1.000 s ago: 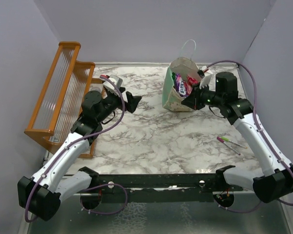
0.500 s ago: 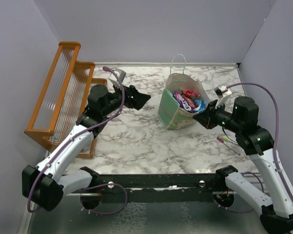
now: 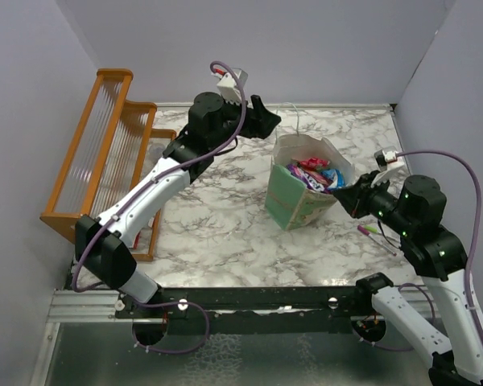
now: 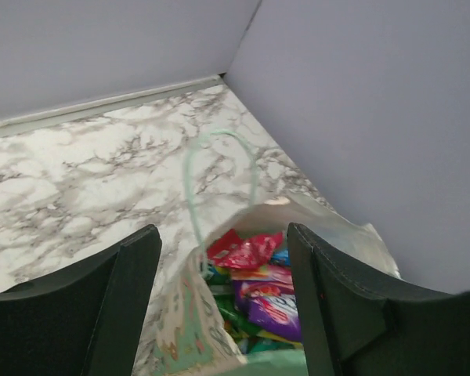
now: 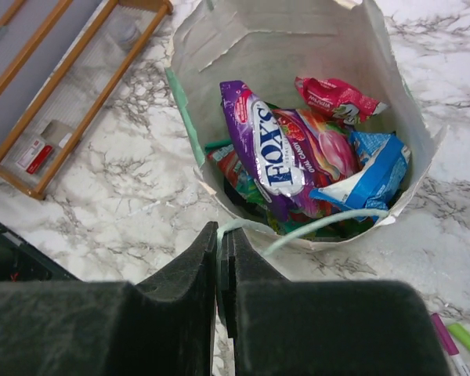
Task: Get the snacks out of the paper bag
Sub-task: Move the paper bag to the center of the board, then adjust the paper bag at the center of the board.
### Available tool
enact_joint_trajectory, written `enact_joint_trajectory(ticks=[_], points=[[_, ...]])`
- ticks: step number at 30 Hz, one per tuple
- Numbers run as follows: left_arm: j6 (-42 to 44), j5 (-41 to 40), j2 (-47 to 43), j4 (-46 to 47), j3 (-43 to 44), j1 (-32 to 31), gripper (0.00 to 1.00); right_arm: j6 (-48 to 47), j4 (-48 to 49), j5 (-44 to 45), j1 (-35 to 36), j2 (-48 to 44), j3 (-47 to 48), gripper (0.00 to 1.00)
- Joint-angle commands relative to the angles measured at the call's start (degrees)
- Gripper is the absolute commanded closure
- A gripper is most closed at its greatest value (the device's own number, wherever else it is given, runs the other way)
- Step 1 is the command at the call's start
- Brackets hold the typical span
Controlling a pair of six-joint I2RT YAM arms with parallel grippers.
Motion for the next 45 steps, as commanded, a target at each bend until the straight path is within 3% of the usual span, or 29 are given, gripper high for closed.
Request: enact_joint_trajectory(ticks=[1, 12, 18, 23, 26, 30, 33, 36, 45], points=[[0.6, -9.4, 4.1, -3.8, 5.1, -1.1, 0.33, 0.1, 2.6, 3.1, 0.4, -2.4, 1.3, 0.93], [-1.7, -4.6, 16.8, -3.7, 15.4, -2.7, 0.46, -0.3, 1.7, 4.3, 0.4, -4.3, 0.8, 0.89], [-1.0, -5.0, 21.2, -5.3, 19.7, -2.8, 0.69, -0.9, 1.1, 4.2, 0.4, -5.3, 1.0, 0.87], [0.0, -2.2, 23.8, -5.1, 24.3, -2.8, 0.73, -1.6, 0.2, 5.4, 0.4, -5.7, 1.6, 0.85], [1.9, -1.5, 24.5, -5.7, 26.8, -2.8, 0.86, -1.7, 0.5, 6.0, 0.4, -6.6, 1.8, 0.76], [3.9, -0.9, 22.9, -6.2, 27.4, -2.5, 1.0, -2.9, 0.7, 6.8, 0.4, -7.4, 2.5, 0.56], [5.0, 0.7, 20.3, -6.0, 26.1, -2.3, 1.0, -5.1, -0.3, 8.9, 0.4, -6.8, 5.2, 0.54], [5.6, 1.1, 16.9, -6.1, 23.6, -1.9, 1.0, -6.8, -0.2, 9.2, 0.4, -6.0, 7.2, 0.43], [9.4, 0.1, 5.8, -8.5, 17.2, 3.8, 1.0, -7.8, 1.3, 0.1, 0.3, -0.5, 6.5, 0.41]])
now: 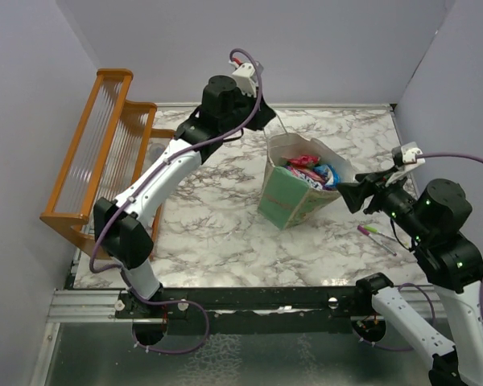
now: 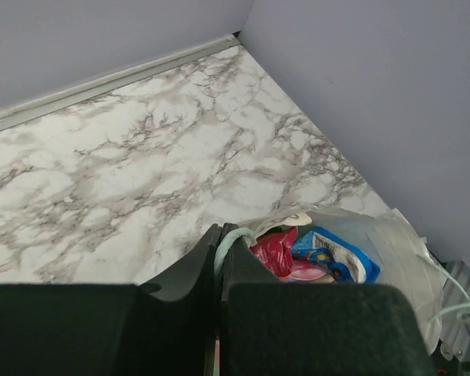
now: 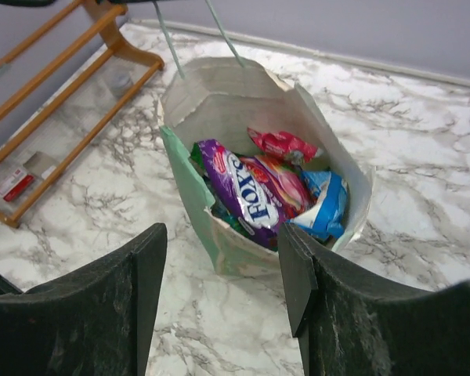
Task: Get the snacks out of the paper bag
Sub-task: Adjust the paper bag at the center of the board.
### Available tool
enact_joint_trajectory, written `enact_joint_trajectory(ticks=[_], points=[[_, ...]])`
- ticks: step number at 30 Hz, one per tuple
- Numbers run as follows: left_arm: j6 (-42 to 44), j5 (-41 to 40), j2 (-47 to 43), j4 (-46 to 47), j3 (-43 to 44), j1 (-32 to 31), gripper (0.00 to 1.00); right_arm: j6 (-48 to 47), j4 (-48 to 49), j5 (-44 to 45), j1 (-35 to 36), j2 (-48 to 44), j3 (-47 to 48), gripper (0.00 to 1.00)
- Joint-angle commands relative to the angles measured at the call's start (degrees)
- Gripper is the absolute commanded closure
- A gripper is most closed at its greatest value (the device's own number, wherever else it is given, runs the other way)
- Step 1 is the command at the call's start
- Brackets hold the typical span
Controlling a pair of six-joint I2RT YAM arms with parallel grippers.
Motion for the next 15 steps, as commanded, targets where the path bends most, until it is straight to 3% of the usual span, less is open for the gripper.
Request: enact_joint_trajectory(ticks=[1, 7, 15], points=[[3.7, -1.3, -9.1, 2.6, -0.7, 4.6, 1.0, -1.3, 1.1, -4.7, 0.4, 2.5, -0.2, 0.41], [6.8, -0.7, -15.5, -1.3, -3.1, 9.7, 1.0, -0.6, 2.1, -7.6, 0.4, 4.2, -1.6, 0.4], [12.2, -1.3, -24.3, -4.5, -10.2, 10.4, 1.0, 1.7, 5.6, -15.4, 0.4, 8.7, -4.0, 0.4]])
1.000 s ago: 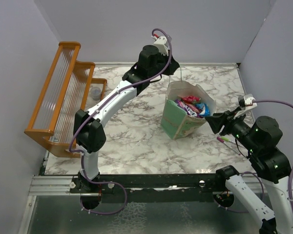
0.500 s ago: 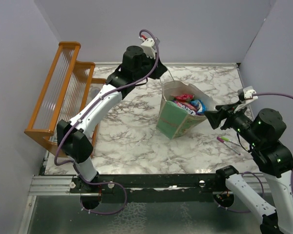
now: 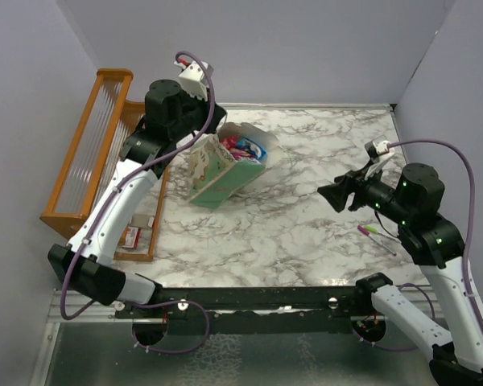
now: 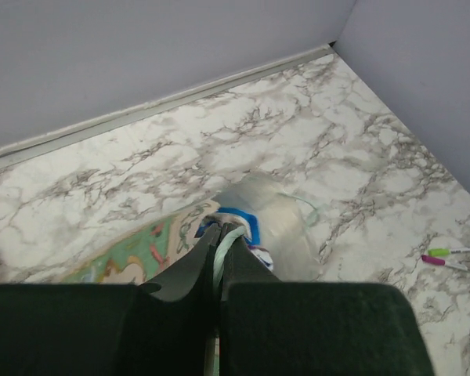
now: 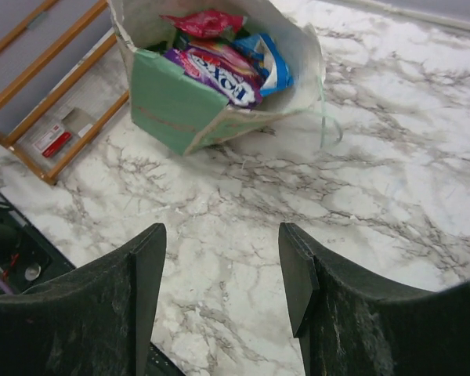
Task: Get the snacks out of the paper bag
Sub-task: Adjust the paper bag at the center of the board.
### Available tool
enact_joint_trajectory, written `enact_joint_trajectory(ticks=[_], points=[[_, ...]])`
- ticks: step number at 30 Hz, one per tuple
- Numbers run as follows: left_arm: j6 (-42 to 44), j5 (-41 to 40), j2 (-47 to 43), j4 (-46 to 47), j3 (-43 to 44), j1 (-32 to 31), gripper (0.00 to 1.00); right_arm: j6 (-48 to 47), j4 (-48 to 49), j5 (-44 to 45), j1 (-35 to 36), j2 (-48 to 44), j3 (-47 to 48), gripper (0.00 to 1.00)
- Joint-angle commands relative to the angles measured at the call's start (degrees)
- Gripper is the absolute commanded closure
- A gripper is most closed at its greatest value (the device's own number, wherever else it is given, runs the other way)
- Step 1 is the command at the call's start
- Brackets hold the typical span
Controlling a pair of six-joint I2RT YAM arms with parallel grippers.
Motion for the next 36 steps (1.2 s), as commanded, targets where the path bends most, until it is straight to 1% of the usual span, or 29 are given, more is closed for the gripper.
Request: enact_joint_trajectory(ticks=[1, 6, 10, 14, 16, 18, 20, 22, 24, 28, 31, 32, 35, 36], points=[[3.6, 1.3, -7.2, 5.4, -2.3, -0.2, 1.0, 1.8, 4.1, -7.3, 0.3, 3.1, -1.6, 0.4], [3.7, 6.8, -11.0, 6.5, -8.2, -0.1, 1.0, 4.6, 7.4, -11.8, 0.4, 6.9, -4.0, 0.4], [3.8, 7.4, -14.1, 5.6, -11.5, -0.2, 1.0, 7.2, 11.0, -15.4, 0.4, 10.5, -6.0, 0.39], [3.6, 7.4, -17.0, 4.7, -13.6, -0.2, 1.0, 10.6, 17.8, -13.8, 0.4, 13.0, -9.1, 0.36], [3.5, 7.8, -18.3, 3.9, -13.8, -0.2, 1.0, 13.1, 20.1, -9.7, 0.4, 15.2, -9.6, 0.34], [3.6, 7.3, -19.8, 3.6, -15.7, -0.2, 1.0, 16.1, 20.2, -5.2, 0.3, 18.6, -9.0, 0.32], [3.4, 6.8, -20.6, 2.9, -16.1, -0.2, 1.0, 16.9, 20.6, -5.2, 0.3, 21.1, -8.8, 0.32], [3.5, 6.9, -21.1, 1.8, -16.2, -0.2, 1.0, 17.1, 24.2, -7.3, 0.2, 22.5, -11.3, 0.26], [3.7, 6.9, -22.0, 1.2, -16.7, -0.2, 1.0, 16.2, 27.2, -8.4, -0.3, 24.4, -13.5, 0.25], [3.9, 6.0, -23.2, 0.4, -17.4, -0.2, 1.0, 7.0, 28.5, -14.6, -0.5, 29.2, -15.4, 0.26], [3.9, 6.2, -23.8, -0.1, -17.4, -0.2, 1.0, 6.4, 37.2, -19.0, -0.5, 30.5, -21.7, 0.28], [3.9, 6.3, -24.1, 0.1, -17.6, -0.2, 1.0, 6.7, 40.2, -19.2, -0.5, 31.3, -23.3, 0.31], [3.5, 5.9, -24.4, 0.4, -17.7, -0.2, 1.0, 6.5, 39.6, -16.1, -0.5, 35.4, -23.6, 0.42], [3.4, 6.0, -24.3, 0.2, -17.5, -0.2, 1.0, 6.7, 39.5, -15.0, -0.5, 36.5, -23.8, 0.44]])
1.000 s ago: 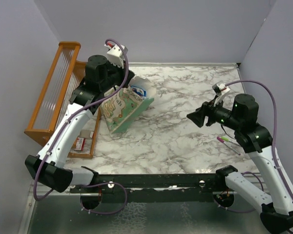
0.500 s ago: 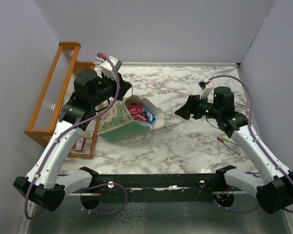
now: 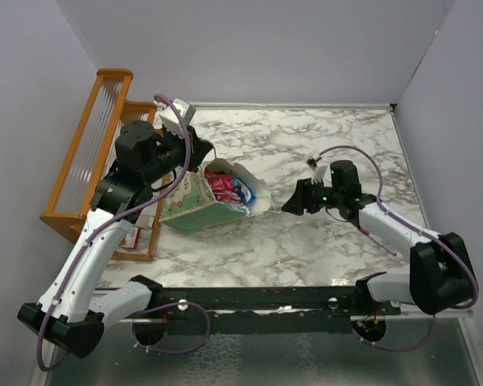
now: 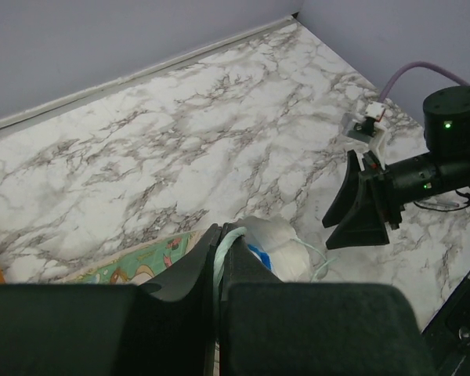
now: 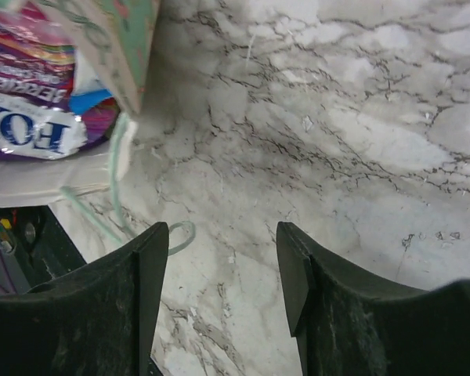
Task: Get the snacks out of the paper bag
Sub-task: Adjust the paper bag at the center of the board.
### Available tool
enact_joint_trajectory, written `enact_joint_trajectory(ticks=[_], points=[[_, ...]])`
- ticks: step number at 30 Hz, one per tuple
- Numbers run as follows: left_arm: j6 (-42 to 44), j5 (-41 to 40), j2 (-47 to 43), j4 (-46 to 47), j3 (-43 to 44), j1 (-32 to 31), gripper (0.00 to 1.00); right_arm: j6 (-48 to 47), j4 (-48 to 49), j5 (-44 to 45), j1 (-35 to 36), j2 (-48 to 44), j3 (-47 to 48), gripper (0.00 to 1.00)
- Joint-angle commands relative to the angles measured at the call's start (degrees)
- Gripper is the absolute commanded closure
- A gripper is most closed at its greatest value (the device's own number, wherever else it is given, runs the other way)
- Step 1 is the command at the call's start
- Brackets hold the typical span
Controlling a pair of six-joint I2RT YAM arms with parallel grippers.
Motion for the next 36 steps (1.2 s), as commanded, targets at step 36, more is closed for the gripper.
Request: enact_joint_trajectory(ticks=[36], points=[[-2.3, 1.8, -1.6, 1.9, 3.2, -0.2, 1.0, 4.5, 25.3, -21.3, 4.6, 8.3, -5.4, 0.47]])
